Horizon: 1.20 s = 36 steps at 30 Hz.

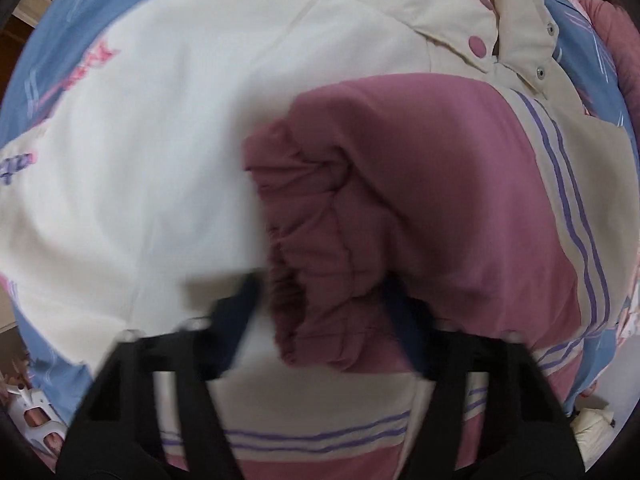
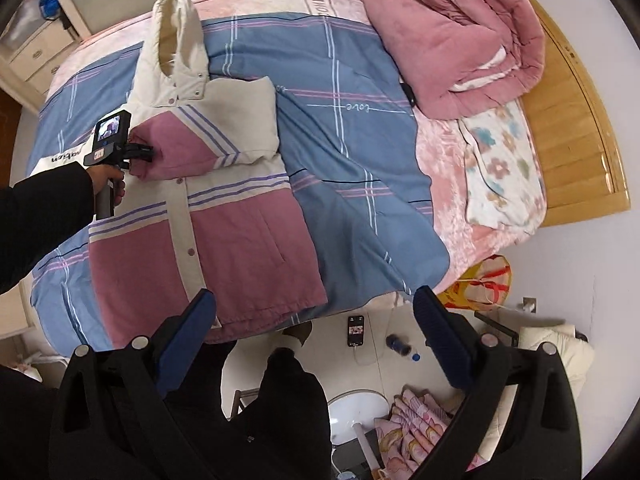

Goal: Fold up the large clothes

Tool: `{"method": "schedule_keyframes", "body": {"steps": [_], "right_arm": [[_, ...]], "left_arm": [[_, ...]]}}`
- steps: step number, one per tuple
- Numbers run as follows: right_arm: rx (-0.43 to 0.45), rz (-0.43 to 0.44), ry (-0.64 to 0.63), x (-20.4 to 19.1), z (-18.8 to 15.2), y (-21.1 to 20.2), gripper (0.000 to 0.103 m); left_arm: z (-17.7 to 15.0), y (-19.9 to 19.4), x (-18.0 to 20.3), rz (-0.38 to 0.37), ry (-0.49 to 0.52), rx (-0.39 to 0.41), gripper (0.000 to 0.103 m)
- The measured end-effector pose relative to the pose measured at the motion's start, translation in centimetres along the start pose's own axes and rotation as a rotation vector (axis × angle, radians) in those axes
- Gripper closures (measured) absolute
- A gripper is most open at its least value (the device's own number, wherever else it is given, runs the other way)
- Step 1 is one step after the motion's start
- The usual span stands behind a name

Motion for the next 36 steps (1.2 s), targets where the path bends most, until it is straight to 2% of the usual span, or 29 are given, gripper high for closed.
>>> {"method": "schedule_keyframes", "body": {"steps": [1,2,3,7,11,14,17,19,20,22,23,24,28,32,36], "right_arm": [[-0.002,-0.002,0.004,-0.1,0.1,0.0,0.004],[-0.001,-0.001,0.006,-0.2,0.3,-0.2,0.004],[0.001,0.0,0.006,-0.4,0.4,-0.3,0.004],[0.017,0.018,-0.004,-1.2,1.3,-0.7,0.004],[0.045,0.038,-0.026,-2.1,2.3,-1.3,0.004],[0.05,0.049,-0.044,-2.9,2.8,-1.4,0.004],[0.049,0.059,-0.061,-3.6,3.2,-1.4,0.004],[0.051,0.061,-0.075,-4.0,3.3,-1.5,0.004],[0.055,0.059,-0.085,-4.2,3.4,-1.6,0.004],[0.062,0.053,-0.091,-4.4,3.4,-1.9,0.004],[0.065,0.051,-0.091,-4.4,3.4,-2.0,0.004],[0.068,0.05,-0.091,-4.3,3.4,-2.1,0.004],[0.087,0.059,-0.088,-4.2,3.2,-2.7,0.004],[0.129,0.082,-0.088,-4.2,3.2,-3.7,0.004],[0.194,0.123,-0.091,-3.7,3.1,-5.1,0.004]], "left_arm": [[0.2,0.0,0.2,0.031,0.009,0.006,0.064],[0.3,-0.2,0.3,0.045,0.018,0.017,0.075],[0.4,-0.5,0.5,0.053,0.025,0.026,0.08],[0.7,-3.3,0.6,0.072,0.028,0.103,0.083],[0.6,-6.7,-1.9,0.096,-0.029,0.2,0.083],[0.0,-7.4,-4.5,0.118,-0.072,0.212,0.083],[-0.5,-6.1,-6.8,0.119,-0.097,0.175,0.083],[-0.9,-5.0,-8.4,0.112,-0.106,0.127,0.077],[-1.1,-4.4,-8.7,0.116,-0.107,0.109,0.069],[-1.8,-3.3,-9.5,0.138,-0.113,0.087,0.043],[-1.9,-2.8,-9.8,0.16,-0.119,0.079,0.013],[-2.0,-2.4,-10.0,0.18,-0.126,0.074,0.004],[-2.1,-2.6,-10.5,0.18,-0.105,0.052,0.004],[-2.8,-6.9,-12.0,0.231,-0.077,0.136,0.004],[-6.0,-12.6,-13.4,0.14,-0.121,0.193,0.004]]}}
Point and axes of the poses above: each gripper's, at about its wrist camera, not at the fingertips, and y roughly the way its jaws point, x to its right, z to its top, the point moved 4 cm from there along y, roughly the way its jaws point, and after that the axes turned 1 degree about -z, right-handed, at the moved point
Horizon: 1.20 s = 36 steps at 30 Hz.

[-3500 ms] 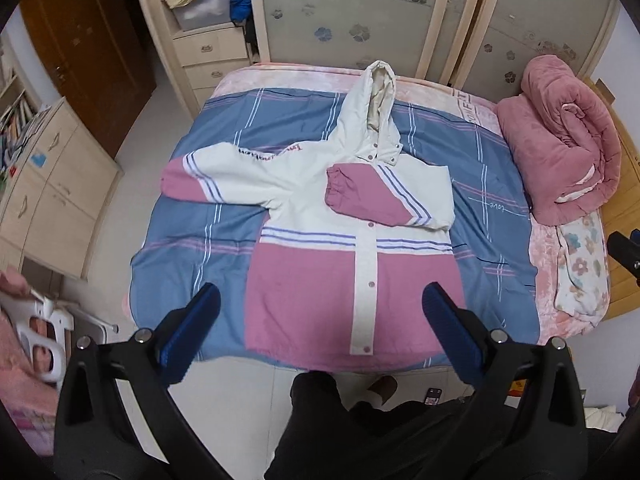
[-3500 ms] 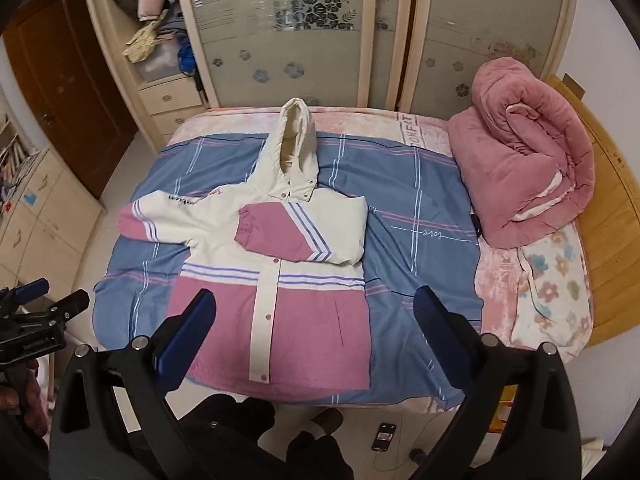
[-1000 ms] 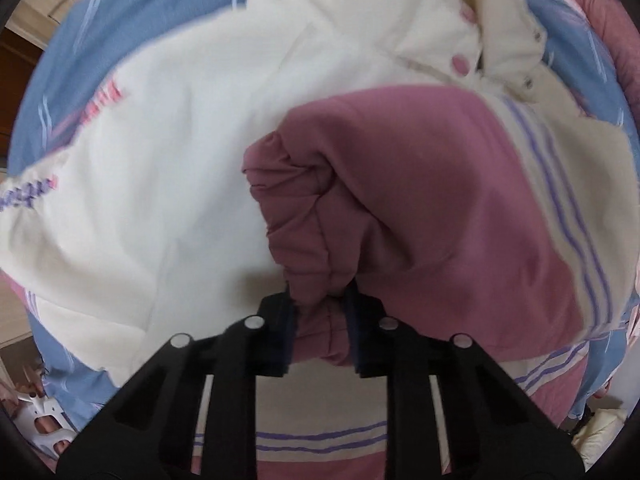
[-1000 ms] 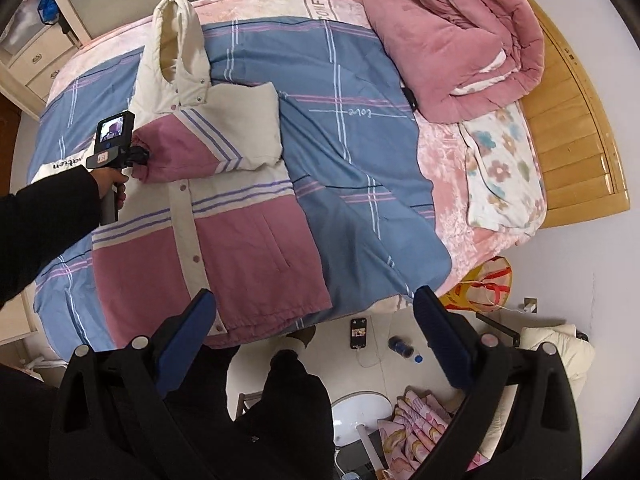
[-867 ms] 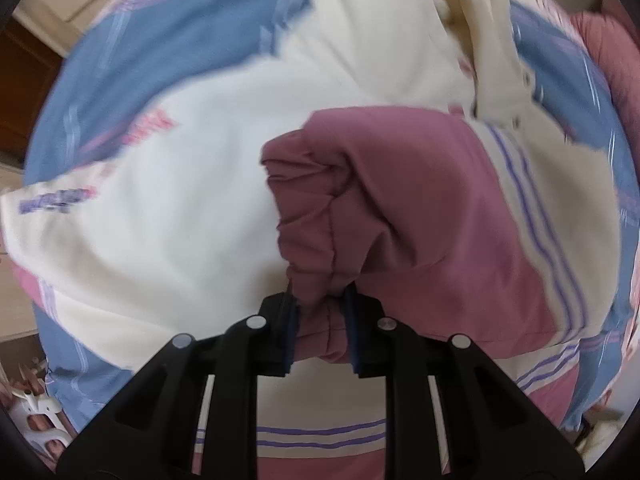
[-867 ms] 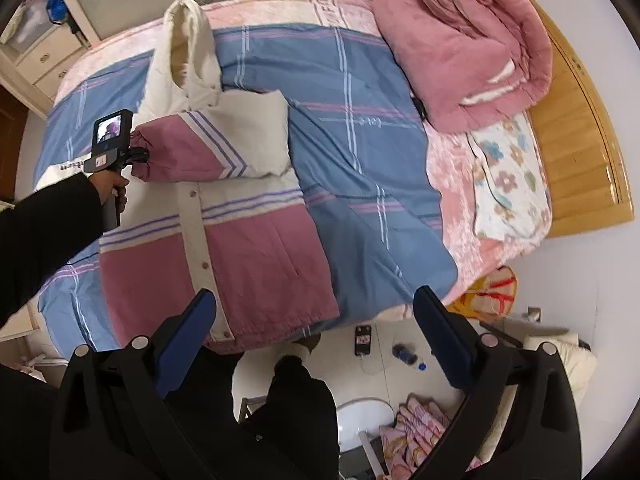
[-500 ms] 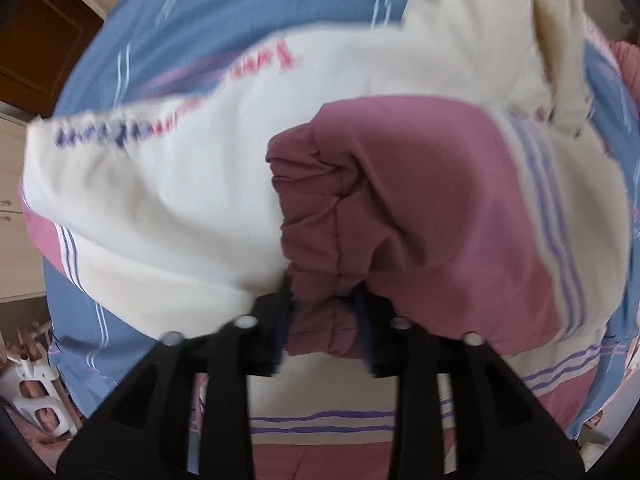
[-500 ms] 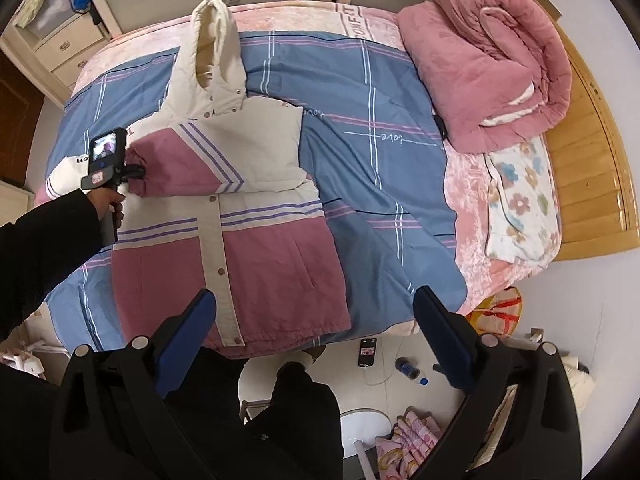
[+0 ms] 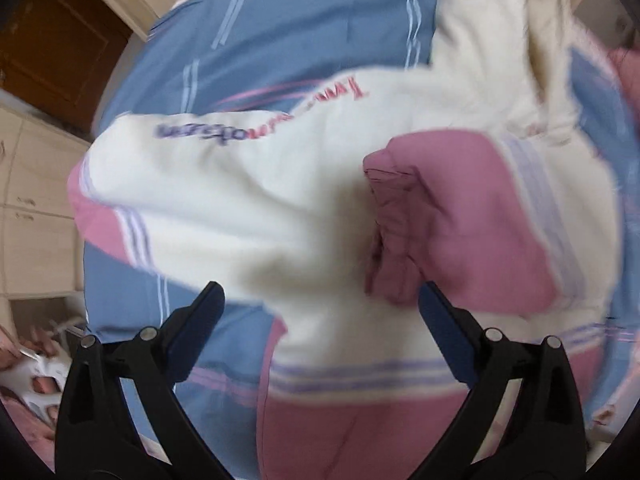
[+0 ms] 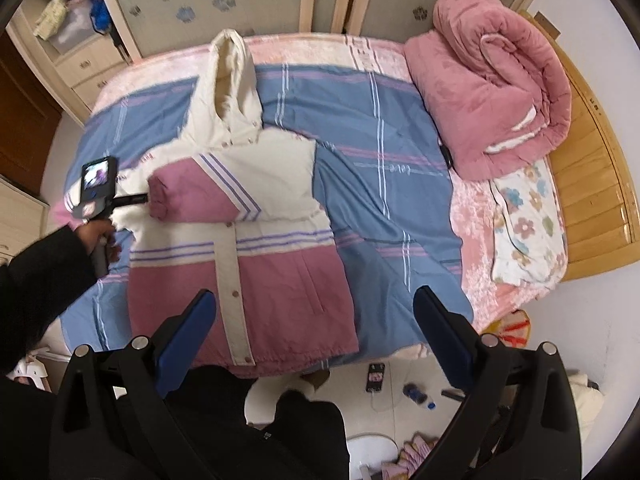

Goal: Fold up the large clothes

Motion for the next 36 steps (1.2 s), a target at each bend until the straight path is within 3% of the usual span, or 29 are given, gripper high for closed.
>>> {"method": "schedule_keyframes", "body": {"steps": [3,7,12,14,16,18,23,28,36], "right_arm": [[0.049,0.036,0.0,0.2,0.2,-1.1,0.004],[0.118,0.111,-0.013,0.2,0.3,-2.5,0.004],[0.175,0.142,-0.052,-0.3,-0.8,-4.3,0.004],[0.185,0.149,-0.06,-0.3,-1.9,-4.9,0.004],[0.198,0.162,-0.054,-0.1,-3.1,-5.4,0.004],[0.202,0.174,-0.068,-0.1,-4.2,-5.7,0.004],[0.24,0.192,-0.098,0.4,-7.4,-7.7,0.004],[0.276,0.198,-0.085,1.5,-9.5,-9.1,0.004],[0.286,0.216,-0.086,1.9,-11.9,-10.1,0.004]], "left_arm": [[-3.1,-7.7,-1.1,-0.079,-0.016,0.055,0.004],[-7.5,-18.4,0.3,-0.089,0.01,0.121,0.004],[-15.4,-29.4,1.7,-0.176,0.005,0.168,0.004],[-18.9,-33.4,2.3,-0.264,-0.058,0.15,0.004],[-21.9,-37.2,3.1,-0.313,-0.084,0.202,0.004],[-24.5,-39.9,4.2,-0.272,-0.046,0.27,0.004],[-29.2,-44.4,6.1,-0.219,-0.005,0.367,0.003],[-32.6,-45.7,6.8,-0.189,0.008,0.36,0.003],[-35.3,-47.3,6.8,-0.173,0.018,0.389,0.003]]}}
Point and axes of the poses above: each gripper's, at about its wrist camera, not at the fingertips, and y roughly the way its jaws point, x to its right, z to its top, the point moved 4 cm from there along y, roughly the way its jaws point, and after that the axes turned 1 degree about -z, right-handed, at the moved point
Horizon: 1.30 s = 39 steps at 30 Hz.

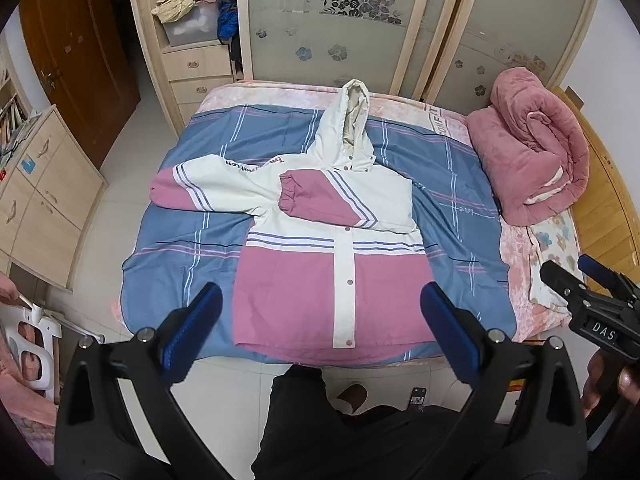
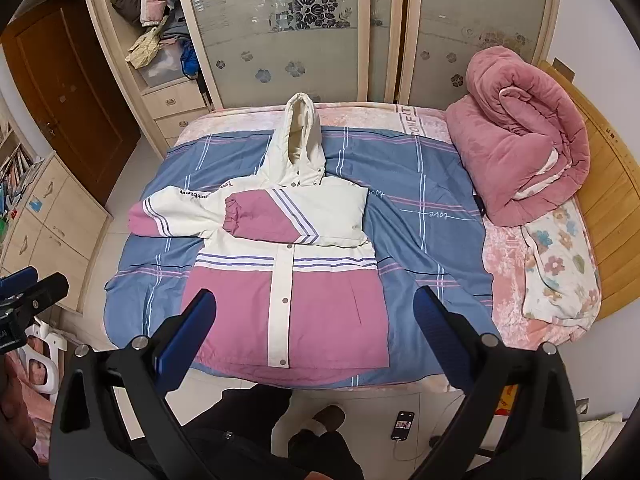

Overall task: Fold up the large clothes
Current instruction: 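Reach the left tool to the other pink sleeve cuff and grasp it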

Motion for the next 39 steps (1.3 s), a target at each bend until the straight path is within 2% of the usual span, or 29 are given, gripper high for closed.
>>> {"method": "schedule_keyframes", "body": {"steps": [12,15,18,22,26,30,34,39], "right_arm": [[0.016,0.013,0.004,0.6,-0.6,-0.9,0.004],[0.019,0.021,0.009,0.5,-0.2,-0.9,0.004],[0.027,0.016,0.022,0.6,0.5,-0.6,0.004],[0.012,0.017,0.029,-0.1,1.3,0.8,0.004],[-0.009,0.012,0.027,-1.8,2.9,2.6,0.004],[-0.034,-0.004,0.028,-4.4,5.1,5.3,0.004],[-0.091,-0.013,0.034,-9.0,7.9,9.0,0.004],[-0.082,-0.03,-0.063,-15.8,11.2,11.9,0.004]], "left_arm": [[-0.6,-0.9,0.1,-0.022,-0.009,-0.001,0.003],[-0.1,-0.1,-1.3,-0.055,-0.07,-0.008,0.003],[0.6,1.4,-3.4,-0.042,-0.114,-0.006,0.003],[1.0,5.2,-7.7,-0.008,-0.186,-0.049,0.003],[1.8,8.5,-13.3,0.002,-0.242,-0.052,0.003],[3.4,11.5,-18.7,0.033,-0.257,-0.049,0.004],[5.7,15.8,-25.6,0.077,-0.237,-0.073,0.004],[9.1,22.1,-35.5,0.118,-0.212,-0.078,0.006]]}}
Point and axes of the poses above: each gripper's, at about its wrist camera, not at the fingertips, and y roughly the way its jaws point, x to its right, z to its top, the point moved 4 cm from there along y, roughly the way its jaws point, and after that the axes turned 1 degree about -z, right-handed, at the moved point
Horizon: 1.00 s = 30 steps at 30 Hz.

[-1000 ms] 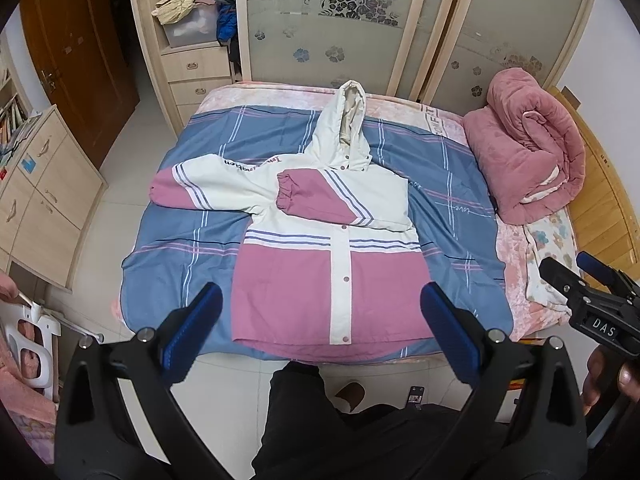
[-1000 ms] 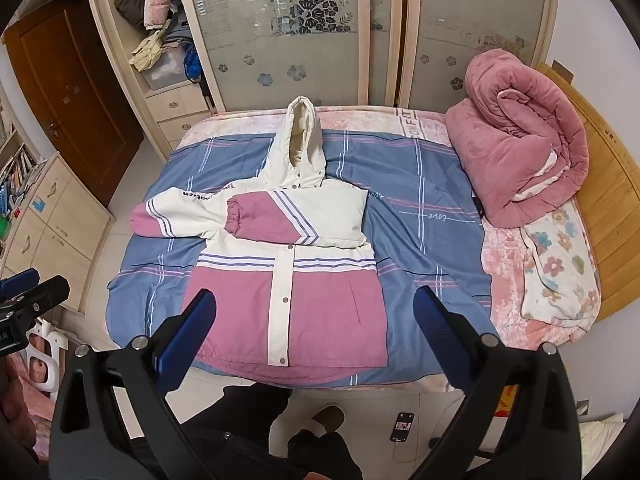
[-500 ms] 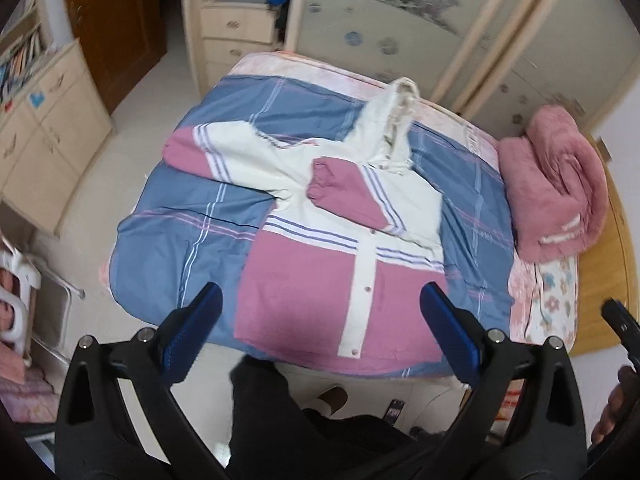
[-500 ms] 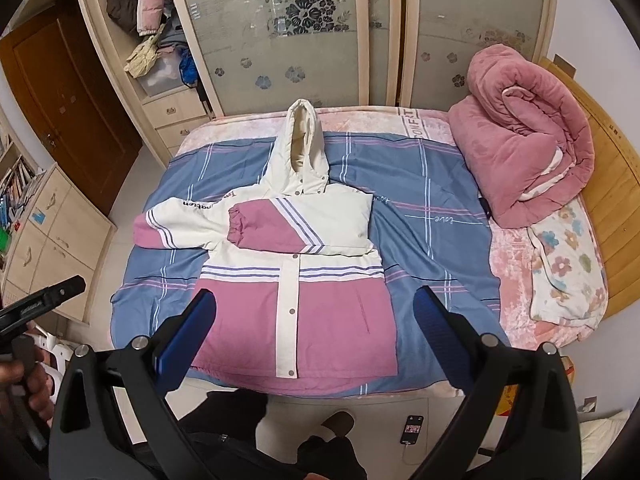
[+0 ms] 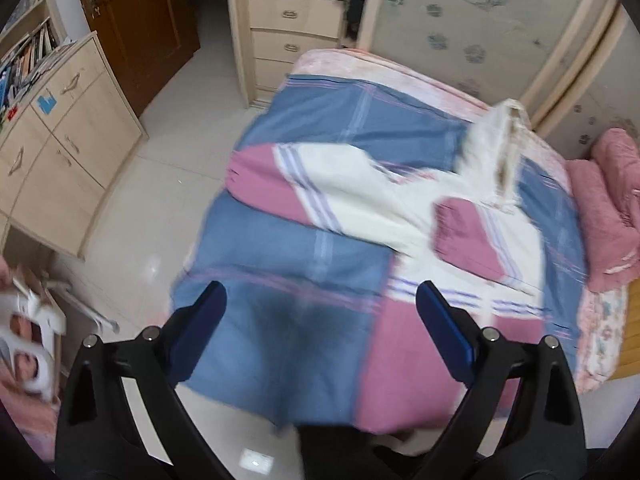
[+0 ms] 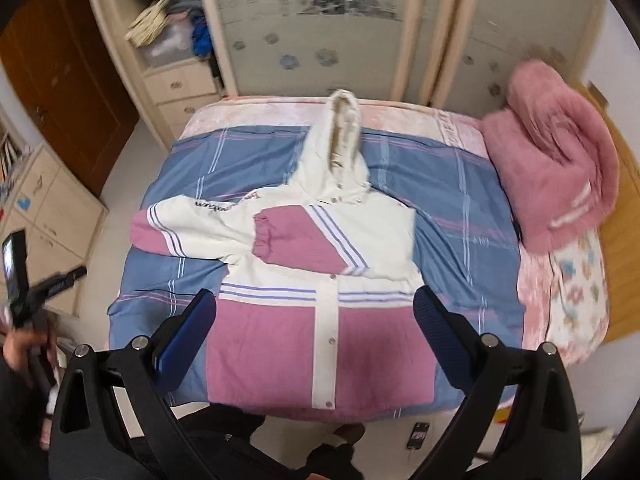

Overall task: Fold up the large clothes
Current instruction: 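Reach the left tool to the other pink sleeve cuff and grasp it, then lift the cuff with the left tool, fold it across the chest, release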

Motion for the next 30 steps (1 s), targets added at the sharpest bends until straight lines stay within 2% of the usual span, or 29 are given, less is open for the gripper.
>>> {"method": "schedule_keyframes", "body": {"steps": [2,4,7,10,13,14,15,18,23,28,29,30], "right_arm": [[-0.02,-0.01,-0.036,-2.3,1.1,1.2,0.004],[-0.049,-0.045,-0.084,-4.5,2.0,2.4,0.004],[-0.09,-0.08,-0.096,-5.7,2.6,3.2,0.004],[-0.151,-0.14,-0.085,-6.3,3.0,4.5,0.004],[-0.211,-0.193,-0.081,-6.7,2.9,5.6,0.004],[-0.222,-0.206,-0.084,-6.9,2.9,5.7,0.004],[-0.239,-0.222,-0.091,-7.1,3.0,6.0,0.004],[-0.284,-0.254,-0.105,-7.5,2.7,6.9,0.004],[-0.339,-0.292,-0.133,-8.1,2.7,8.3,0.004],[-0.383,-0.299,-0.154,-8.5,2.3,9.4,0.004],[-0.388,-0.3,-0.155,-8.5,2.2,9.6,0.004],[-0.393,-0.3,-0.157,-8.5,2.2,9.7,0.004]], "left_arm": [[2.4,3.5,-3.6,0.016,0.001,0.004,0.007],[4.6,7.1,-6.8,0.0,-0.003,0.004,0.007],[7.7,13.0,-11.0,-0.026,0.004,-0.001,0.008],[10.4,19.1,-14.7,-0.121,-0.016,0.022,0.008],[11.7,24.8,-17.2,-0.139,-0.04,-0.046,0.009],[12.0,26.6,-17.8,-0.149,-0.048,-0.072,0.013],[12.3,28.0,-18.2,-0.159,-0.052,-0.094,0.019],[12.9,32.6,-18.8,-0.189,-0.06,-0.164,0.025],[13.5,37.5,-18.3,-0.194,-0.02,-0.215,0.028],[13.3,40.7,-17.6,-0.21,0.021,-0.272,0.046],[13.3,41.0,-17.5,-0.198,0.035,-0.275,0.051],[13.3,41.3,-17.3,-0.17,0.051,-0.27,0.065]]}}
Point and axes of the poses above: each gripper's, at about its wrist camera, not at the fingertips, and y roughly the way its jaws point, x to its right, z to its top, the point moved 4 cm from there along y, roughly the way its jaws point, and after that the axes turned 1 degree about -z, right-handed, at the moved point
